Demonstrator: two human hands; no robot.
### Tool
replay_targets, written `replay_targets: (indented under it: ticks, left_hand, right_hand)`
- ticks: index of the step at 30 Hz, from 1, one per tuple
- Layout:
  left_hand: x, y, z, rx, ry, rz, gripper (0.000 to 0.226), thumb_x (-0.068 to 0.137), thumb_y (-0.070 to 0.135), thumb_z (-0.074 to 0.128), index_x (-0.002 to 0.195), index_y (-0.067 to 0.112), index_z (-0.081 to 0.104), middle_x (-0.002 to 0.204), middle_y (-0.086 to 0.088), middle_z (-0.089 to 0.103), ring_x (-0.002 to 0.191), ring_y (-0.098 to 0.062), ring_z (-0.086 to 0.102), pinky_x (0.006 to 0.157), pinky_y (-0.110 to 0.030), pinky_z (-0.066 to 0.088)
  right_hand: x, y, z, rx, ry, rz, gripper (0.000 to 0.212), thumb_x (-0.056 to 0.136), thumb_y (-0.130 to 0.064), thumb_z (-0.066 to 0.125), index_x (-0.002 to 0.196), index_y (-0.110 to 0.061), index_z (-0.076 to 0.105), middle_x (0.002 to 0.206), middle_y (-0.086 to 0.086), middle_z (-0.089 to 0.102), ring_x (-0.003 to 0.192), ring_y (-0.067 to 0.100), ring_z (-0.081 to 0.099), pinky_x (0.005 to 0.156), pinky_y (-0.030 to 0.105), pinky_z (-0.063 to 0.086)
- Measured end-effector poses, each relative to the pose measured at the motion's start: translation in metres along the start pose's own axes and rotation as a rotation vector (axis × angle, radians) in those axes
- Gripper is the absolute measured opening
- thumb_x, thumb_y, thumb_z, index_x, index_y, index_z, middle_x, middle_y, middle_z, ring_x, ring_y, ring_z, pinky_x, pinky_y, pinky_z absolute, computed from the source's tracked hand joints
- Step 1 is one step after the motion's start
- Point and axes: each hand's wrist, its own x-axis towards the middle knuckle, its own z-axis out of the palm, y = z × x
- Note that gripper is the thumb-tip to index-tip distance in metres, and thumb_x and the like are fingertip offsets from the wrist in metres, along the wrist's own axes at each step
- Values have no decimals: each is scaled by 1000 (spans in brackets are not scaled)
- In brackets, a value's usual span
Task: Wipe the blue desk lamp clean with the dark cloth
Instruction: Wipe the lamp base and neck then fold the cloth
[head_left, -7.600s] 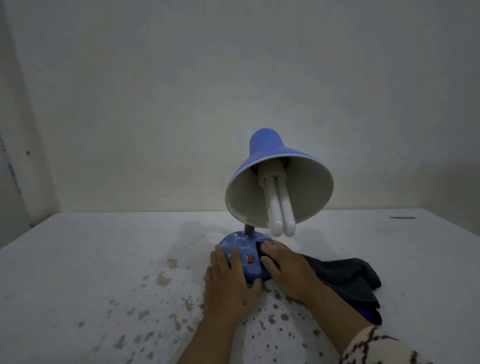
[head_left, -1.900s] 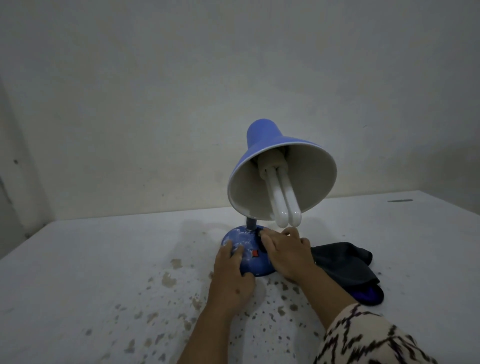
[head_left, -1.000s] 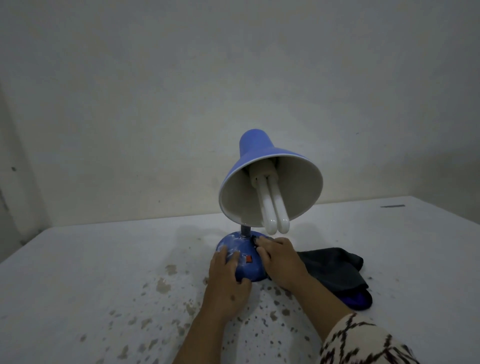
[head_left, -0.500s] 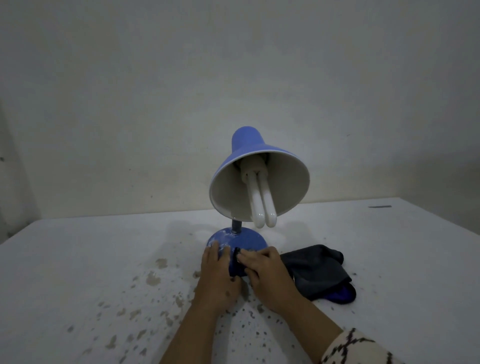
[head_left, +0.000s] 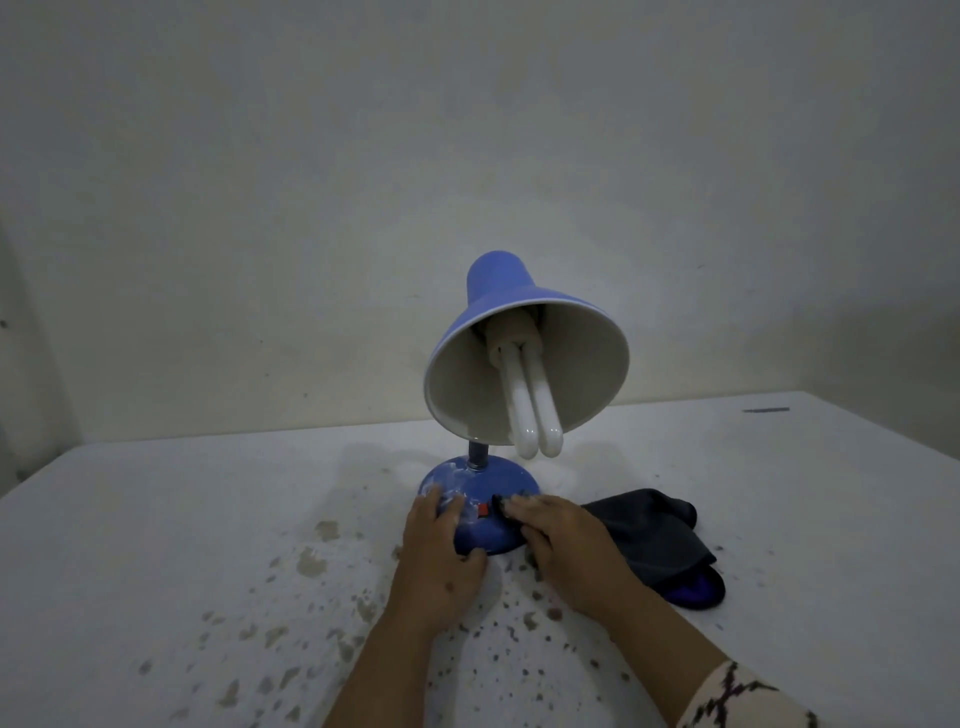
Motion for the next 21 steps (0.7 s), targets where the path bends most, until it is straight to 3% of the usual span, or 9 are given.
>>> replay_targets:
  ticks: [3,11,16,21]
  left_hand:
    - [1,0,1,21,-11,-2,66,92,23,50,148,15,16,159,-2,-2,147,-18,0,118,-25,6]
    - [2,4,2,58,-35,-14,66,94,20,45,149,15,10,159,-3,-7,148,-20,-5,120,-28,3]
    - [4,8,-1,111,-53,-27,65,96,21,41,150,16,4,158,-4,-12,147,-20,-10,118,-26,-3]
    - [3,10,0,129,-63,-43,68,96,21,41,150,18,-1,158,-3,-16,147,-20,-13,117,-26,-5]
  right_hand:
    - [10,6,2,64,8,99,36,98,-16,37,132,-16,48,136,6,52,123,16,49,98,9,28]
    - [45,13,0,-15,-34,200,33,96,-15,38,121,-12,59,117,13,64,103,27,60,94,34,47]
    - [80,29,14,-46,-62,252,33,95,-19,37,119,-11,58,121,14,59,108,28,56,98,40,46]
    - [106,58,30,74,-79,290,35,88,-33,40,113,-18,59,117,7,61,103,24,59,97,41,47]
